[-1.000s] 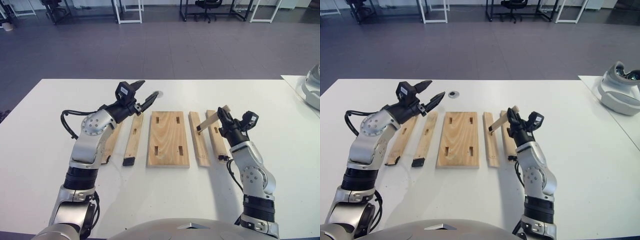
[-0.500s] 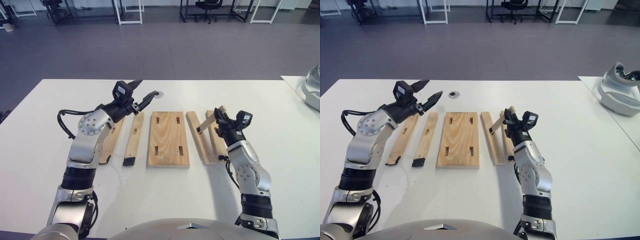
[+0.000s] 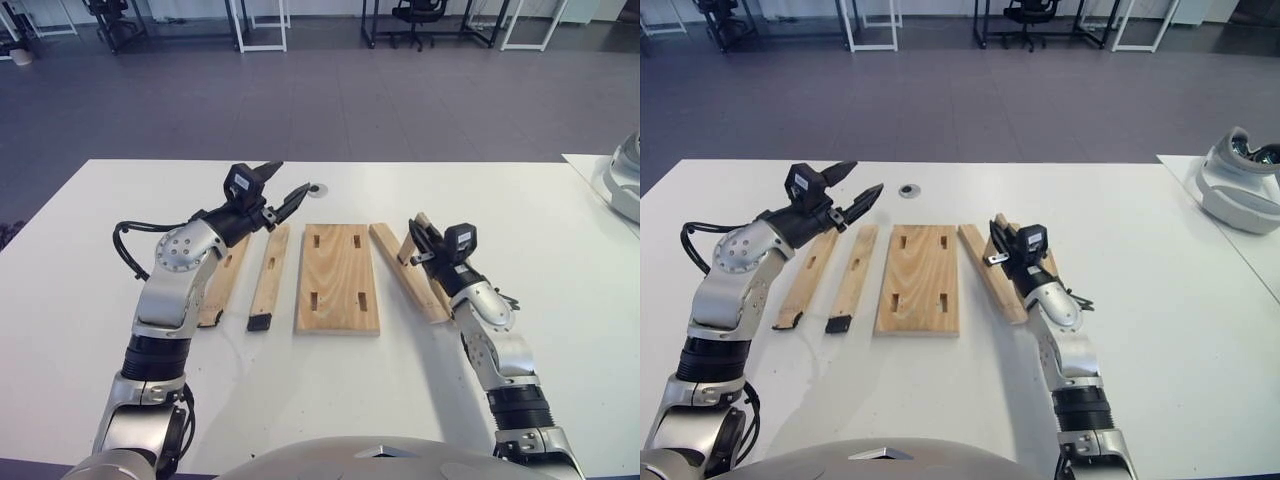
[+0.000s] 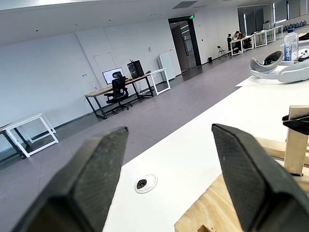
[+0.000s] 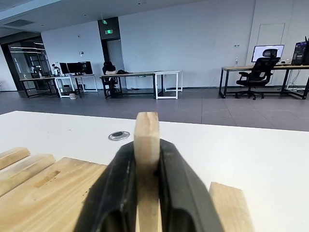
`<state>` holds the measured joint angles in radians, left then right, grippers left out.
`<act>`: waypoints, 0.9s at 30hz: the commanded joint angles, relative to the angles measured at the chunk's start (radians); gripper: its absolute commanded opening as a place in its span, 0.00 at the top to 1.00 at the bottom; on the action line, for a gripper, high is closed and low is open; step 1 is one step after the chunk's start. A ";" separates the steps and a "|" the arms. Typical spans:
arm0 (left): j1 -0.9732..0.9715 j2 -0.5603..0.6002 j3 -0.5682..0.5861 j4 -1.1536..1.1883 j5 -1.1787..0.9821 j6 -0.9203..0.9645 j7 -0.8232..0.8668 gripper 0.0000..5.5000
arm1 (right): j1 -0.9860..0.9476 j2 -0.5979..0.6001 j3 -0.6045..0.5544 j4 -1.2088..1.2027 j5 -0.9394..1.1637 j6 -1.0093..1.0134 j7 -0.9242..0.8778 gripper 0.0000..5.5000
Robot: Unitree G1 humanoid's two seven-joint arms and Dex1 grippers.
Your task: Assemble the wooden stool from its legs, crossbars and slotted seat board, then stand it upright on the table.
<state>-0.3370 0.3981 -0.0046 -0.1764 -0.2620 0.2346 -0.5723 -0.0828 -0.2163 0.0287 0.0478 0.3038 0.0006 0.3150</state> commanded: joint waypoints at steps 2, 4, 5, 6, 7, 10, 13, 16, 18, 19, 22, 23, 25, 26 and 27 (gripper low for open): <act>-0.009 0.014 -0.006 0.012 0.022 0.000 -0.002 0.43 | 0.052 -0.022 -0.007 0.110 -0.052 0.098 -0.020 0.93; -0.011 0.013 -0.007 0.016 0.023 -0.002 -0.002 0.43 | 0.027 -0.025 -0.009 0.075 -0.046 0.115 -0.023 0.93; -0.010 0.013 -0.006 0.015 0.024 -0.002 0.001 0.43 | 0.013 -0.028 -0.004 0.065 -0.046 0.129 -0.020 0.85; -0.008 0.012 -0.005 0.014 0.025 -0.003 0.005 0.43 | -0.001 -0.030 -0.001 0.050 -0.047 0.148 -0.017 0.84; -0.007 0.011 -0.003 0.014 0.026 -0.004 0.008 0.43 | -0.011 -0.029 -0.001 0.036 -0.047 0.167 -0.015 0.80; -0.007 0.007 -0.001 0.017 0.029 -0.007 0.012 0.43 | -0.035 -0.038 -0.014 -0.001 -0.039 0.244 -0.012 0.71; -0.013 -0.001 -0.004 0.026 0.035 -0.012 0.015 0.43 | -0.067 -0.077 -0.009 -0.042 -0.048 0.388 -0.013 0.61; -0.002 -0.006 -0.007 0.021 0.040 -0.011 0.020 0.43 | -0.098 -0.125 0.014 -0.086 -0.055 0.576 -0.008 0.51; 0.011 -0.012 -0.012 0.013 0.042 -0.008 0.023 0.43 | -0.102 -0.143 0.027 -0.134 -0.044 0.664 0.009 0.45; 0.013 -0.014 -0.014 0.013 0.043 -0.007 0.024 0.43 | -0.102 -0.147 0.031 -0.160 -0.031 0.707 0.018 0.42; 0.018 -0.021 -0.019 0.016 0.045 -0.008 0.028 0.43 | -0.105 -0.149 0.030 -0.202 -0.021 0.775 0.028 0.32; 0.020 -0.024 -0.021 0.014 0.046 -0.007 0.029 0.43 | -0.108 -0.153 0.029 -0.207 -0.029 0.788 0.027 0.31; 0.023 -0.026 -0.022 0.013 0.047 -0.005 0.030 0.43 | -0.115 -0.168 0.040 -0.211 -0.051 0.814 0.025 0.27; 0.024 -0.027 -0.023 0.012 0.047 -0.005 0.030 0.43 | -0.117 -0.178 0.051 -0.207 -0.065 0.827 0.023 0.27; 0.025 -0.026 -0.023 0.012 0.047 -0.004 0.031 0.43 | -0.117 -0.188 0.062 -0.198 -0.079 0.836 0.022 0.27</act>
<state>-0.3195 0.3744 -0.0200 -0.1600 -0.2246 0.2309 -0.5432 -0.1874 -0.3852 0.0724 -0.1478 0.2487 0.8110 0.3393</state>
